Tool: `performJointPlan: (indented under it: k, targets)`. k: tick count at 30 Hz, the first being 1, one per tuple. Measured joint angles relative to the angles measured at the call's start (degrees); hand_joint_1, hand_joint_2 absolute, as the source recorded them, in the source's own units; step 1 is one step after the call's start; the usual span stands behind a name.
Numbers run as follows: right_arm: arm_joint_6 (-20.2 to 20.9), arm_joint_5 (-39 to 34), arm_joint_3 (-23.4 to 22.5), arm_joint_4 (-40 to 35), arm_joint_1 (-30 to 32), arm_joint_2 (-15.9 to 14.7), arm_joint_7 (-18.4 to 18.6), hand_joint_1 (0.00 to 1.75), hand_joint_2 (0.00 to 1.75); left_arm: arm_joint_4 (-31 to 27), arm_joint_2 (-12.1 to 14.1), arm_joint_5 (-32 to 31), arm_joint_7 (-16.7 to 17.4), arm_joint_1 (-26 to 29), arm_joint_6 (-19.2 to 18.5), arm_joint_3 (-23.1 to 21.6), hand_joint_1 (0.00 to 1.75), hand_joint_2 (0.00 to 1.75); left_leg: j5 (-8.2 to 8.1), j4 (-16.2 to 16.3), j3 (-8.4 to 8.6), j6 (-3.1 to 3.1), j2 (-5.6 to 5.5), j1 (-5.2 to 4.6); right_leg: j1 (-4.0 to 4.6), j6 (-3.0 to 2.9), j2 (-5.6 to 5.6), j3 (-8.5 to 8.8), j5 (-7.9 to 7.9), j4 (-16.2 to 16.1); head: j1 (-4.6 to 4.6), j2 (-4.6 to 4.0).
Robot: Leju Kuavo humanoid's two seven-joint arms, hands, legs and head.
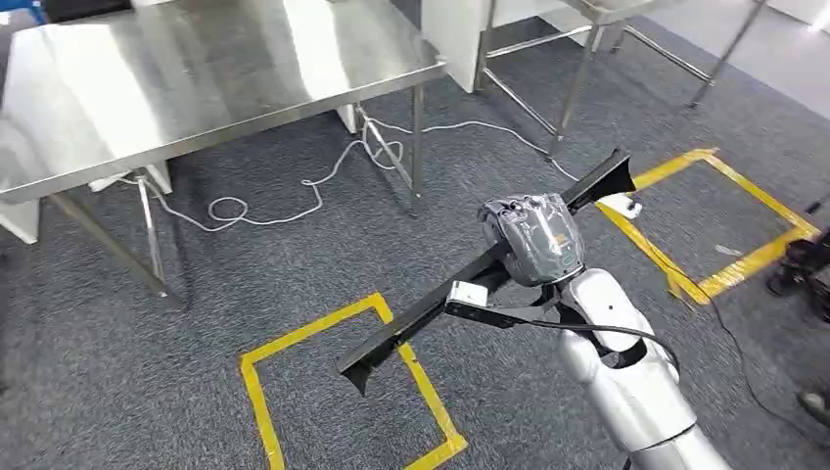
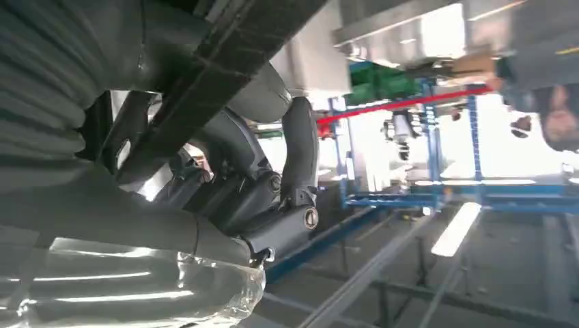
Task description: Take the parts from the cabinet and place them on the table.
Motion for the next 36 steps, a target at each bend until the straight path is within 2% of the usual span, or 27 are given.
performJointPlan:
  k: [1, 3, 4, 5, 6, 7, 8, 9, 10, 11, 12, 14, 15, 16, 17, 21, 22, 23, 24, 26, 27, 28, 30, 31, 32, 34, 36]
  targets:
    - [0.00, 0.02, 0.04, 0.04, -0.07, 0.11, 0.00, 1.75, 1.75, 0.00, 0.00, -0.11, -0.02, -0.06, 0.02, 0.00, 0.00, 1.75, -0.28, 0.38, -0.30, -0.44, -0.75, -0.33, 0.32, -0.85, -0.23, 0.67, -0.02, -0.24, 0.11, 0.00]
    - [0.00, 0.13, 0.04, 0.04, 0.02, 0.22, 0.00, 1.75, 1.75, 0.00, 0.00, -0.20, -0.05, 0.21, 0.07, 0.00, 0.00, 1.75, 0.07, 0.19, -0.80, -1.04, -1.56, -0.02, 0.63, -2.06, -1.37, 0.34, 0.06, -0.09, -0.26, 0.00]
    - [0.00, 0.22, 0.04, 0.04, -0.04, 0.22, 0.00, 1.75, 1.75, 0.00, 0.05, -0.20, -0.05, 0.41, 0.11, 0.00, 0.00, 1.75, 0.14, 0.11, -0.91, -1.31, -1.97, 0.16, 0.80, -2.36, -1.93, 0.43, 0.11, -0.14, -0.17, -0.02]
    - [0.00, 0.28, 0.04, 0.04, -0.16, 0.26, 0.00, 1.75, 1.75, 0.00, 0.44, -0.20, -0.02, 0.53, 0.20, 0.00, 0.00, 1.75, -0.25, 0.56, -0.98, -1.53, -1.14, 0.23, 0.18, -2.86, -2.59, 0.69, 0.29, -0.47, -0.13, 0.00]
    - [0.00, 0.31, 0.04, 0.04, -0.19, 0.39, 0.04, 1.75, 1.75, 0.00, 0.22, -0.18, -0.02, 0.57, 0.20, 0.00, 0.00, 1.75, -1.25, 2.22, -1.53, -1.95, 3.09, -0.25, 0.24, -3.37, -3.12, 0.98, 0.09, -0.49, -0.63, 0.00]
    - [0.00, 0.31, 0.04, 0.04, -0.25, 0.42, 0.04, 1.75, 1.75, 0.00, 0.22, -0.18, -0.05, 0.53, 0.22, 0.00, 0.00, 1.75, -2.48, 4.25, -2.51, -2.21, 4.71, -0.18, 0.40, -3.79, -3.48, 1.09, -0.04, -0.49, -1.07, 0.00]
    - [0.00, 0.35, 0.04, 0.04, -0.27, 0.44, 0.04, 1.75, 1.75, 0.00, 0.24, -0.15, -0.07, 0.40, 0.22, 0.00, 0.00, 1.75, -3.90, 6.96, -3.86, -2.40, 5.73, 0.02, 0.51, -3.98, -3.92, 1.19, -0.16, -0.49, -1.05, 0.00]
    - [0.04, 0.42, 0.07, 0.07, -0.26, 0.39, 0.04, 1.75, 1.75, 0.00, 0.22, -0.07, -0.11, 0.36, 0.22, 0.00, 0.00, 1.75, -6.45, 12.55, -6.77, -2.59, 6.50, 0.30, 0.75, -4.29, -4.77, 1.32, -0.37, -0.49, -1.02, 0.00]
    - [0.07, 0.37, 0.07, 0.13, -0.27, 0.42, 0.04, 1.75, 1.75, 0.00, 0.18, -0.07, -0.15, 0.36, 0.26, 0.00, 0.00, 1.75, -7.76, 16.30, -8.83, -2.72, 6.64, 0.40, 0.87, -4.41, -5.45, 1.36, -0.49, -0.49, -1.05, 0.00]
    - [0.09, 0.37, 0.07, 0.18, -0.27, 0.50, 0.04, 1.75, 1.75, 0.00, 0.18, 0.09, -0.22, 0.37, 0.37, 0.00, 0.00, 1.75, -8.08, 18.66, -10.24, -2.85, 6.65, 0.46, 0.98, -4.52, -6.13, 1.43, -0.58, -0.49, -1.05, 0.00]
    - [0.09, 0.35, 0.09, 0.26, -0.29, 0.63, 0.04, 1.75, 1.75, 0.00, 0.20, 0.09, -0.22, 0.42, 0.37, 0.00, 0.00, 1.75, -7.36, 18.58, -10.41, -2.88, 6.67, 0.47, 1.04, -4.58, -6.70, 1.54, -0.66, -0.49, -1.05, 0.00]
    - [0.09, 0.37, 0.11, 0.37, -0.43, 0.90, 0.04, 1.75, 1.75, 0.00, 0.22, 0.06, -0.20, 0.50, 0.35, 0.00, 0.00, 1.75, -3.65, 12.86, -7.75, -2.57, 6.94, 0.43, 1.20, -4.66, -7.79, 1.81, -0.93, -0.49, -1.09, 0.00]
    - [0.09, 0.35, 0.13, 0.39, -0.58, 1.01, 0.04, 1.75, 1.75, 0.00, 0.24, 0.06, -0.20, 0.45, 0.35, 0.00, 0.00, 1.75, -1.13, 7.38, -4.91, -2.10, 7.77, 0.31, 1.31, -4.60, -8.39, 2.04, -1.08, -0.49, -1.09, 0.00]
    - [0.09, 0.35, 0.13, 0.39, -0.83, 1.12, 0.04, 1.75, 1.75, -0.02, 0.35, 0.06, -0.20, 0.35, 0.33, 0.00, 0.00, 1.75, 0.69, 2.04, -1.87, -1.24, 10.55, -0.17, 1.44, -4.55, -8.94, 2.33, -1.24, -0.50, -1.09, 0.00]
    - [0.09, 0.35, 0.13, 0.42, -1.07, 1.14, 0.04, 1.75, 1.75, -0.02, 0.53, 0.04, -0.20, 0.13, 0.31, 0.00, 0.00, 1.75, -0.21, 1.18, -1.41, -0.75, 12.57, -0.82, 1.83, -4.14, -9.52, 2.45, -1.54, -0.51, -0.91, 0.00]
    - [0.09, 0.31, 0.15, 0.52, -1.60, 1.20, 0.02, 1.75, 1.75, -0.02, 0.53, -0.20, -0.22, 0.02, -0.02, 0.00, 0.00, 1.75, 0.04, 0.15, -1.27, -0.20, 9.44, -1.11, 2.11, -3.09, -12.29, 3.43, -2.04, -1.14, -1.31, 0.00]
    - [0.09, 0.33, 0.15, 0.55, -1.65, 1.11, 0.02, 1.75, 1.75, -0.02, 0.40, -0.22, -0.22, 0.11, -0.07, 0.00, 0.00, 1.75, 0.64, -0.74, -0.26, 0.10, 8.69, -0.16, 2.11, -2.75, -10.23, 2.85, -2.69, -0.10, -1.07, 0.00]
    - [0.07, 0.22, 0.02, 0.52, -1.73, 1.01, 0.04, 1.75, 1.75, -0.02, 0.18, -0.29, -0.26, -0.04, -0.07, 0.00, 0.00, 1.75, 0.81, -0.84, -0.17, 0.48, 8.03, 0.00, 1.93, -3.05, -6.96, 2.02, -4.08, 2.60, -1.08, 0.00]
    - [0.09, 0.20, 0.02, 0.55, -1.68, 0.98, 0.04, 1.75, 1.75, -0.02, 0.24, -0.29, -0.26, -0.23, -0.07, 0.00, 0.00, 1.75, 0.76, -0.84, -0.17, 0.55, 7.29, 0.01, 1.79, -3.35, -5.15, 0.07, -5.79, 6.62, -0.74, 0.00]
    - [0.09, 0.20, 0.02, 0.74, -1.31, 0.55, 0.04, 1.75, 1.75, -0.02, 0.13, -0.31, -0.29, -0.44, -0.09, 0.00, 0.00, 1.75, 0.72, -0.81, -0.29, 0.60, 5.21, 0.05, 1.43, -3.40, -4.16, -4.95, -9.02, 15.60, -0.41, 0.00]
    - [0.09, 0.20, 0.02, 0.85, -1.11, 0.48, 0.02, 1.75, 1.75, -0.02, 0.09, -0.31, -0.29, -0.43, -0.13, 0.00, 0.00, 1.75, 0.71, -0.81, -0.25, 0.57, 4.28, 0.06, 1.33, -3.03, -4.10, -6.25, -9.12, 17.47, -0.39, 0.00]
    - [0.09, 0.20, 0.02, 0.92, -1.04, 0.44, 0.02, 1.75, 1.75, -0.02, 0.07, -0.35, -0.29, -0.39, -0.15, 0.00, 0.00, 1.75, 0.65, -0.74, -0.18, 0.48, 3.24, 0.11, 1.18, -2.40, -4.09, -6.17, -8.06, 16.27, -0.46, 0.00]
    - [0.09, 0.22, 0.02, 0.92, -1.08, 0.40, 0.04, 1.75, 1.75, -0.02, -0.06, -0.37, -0.43, -0.30, -0.18, 0.02, 0.00, 1.75, 0.45, -0.63, 0.14, 0.10, 1.44, 0.35, 0.57, -0.82, -3.61, -2.41, -3.26, 7.08, -0.46, 0.00]
    - [0.09, 0.33, 0.00, 0.92, -1.09, 0.26, 0.04, 1.75, 1.75, -0.02, -0.13, -0.35, -0.88, -0.30, -0.24, 0.02, 0.00, 1.75, 0.22, -0.38, 0.12, -0.30, 0.61, 0.43, -0.05, -0.07, -1.91, 0.01, -0.77, 1.44, -0.35, 0.00]
    - [0.09, 0.35, 0.04, 1.07, -1.12, 0.22, 0.07, 1.75, 1.75, -0.02, -0.04, -0.35, -1.58, -0.33, -0.37, 0.00, 0.00, 1.75, -0.02, 0.02, -0.13, -0.91, -0.19, 0.12, 0.02, -0.41, 0.06, 0.62, -0.53, 0.10, -0.04, 0.00]
    - [0.09, 0.44, 0.11, 1.07, -0.92, 0.11, 0.09, 1.75, 1.75, -0.02, -0.06, -0.31, -2.49, -0.30, -0.31, 0.02, 0.00, 1.75, 0.14, -0.02, -0.66, -1.30, -0.97, 0.14, 0.18, -1.63, -1.10, 0.85, -0.30, -0.17, -0.37, 0.00]
    - [-0.02, 0.42, 0.11, 1.07, -1.22, 0.00, 0.09, 1.75, 1.75, 0.00, -0.04, -0.24, -3.02, 0.01, -0.13, 0.02, 0.00, 1.75, 0.19, -0.04, -0.87, -1.70, -1.64, 0.48, 0.31, -2.39, -1.91, 0.90, -0.29, -0.15, -0.35, 0.00]
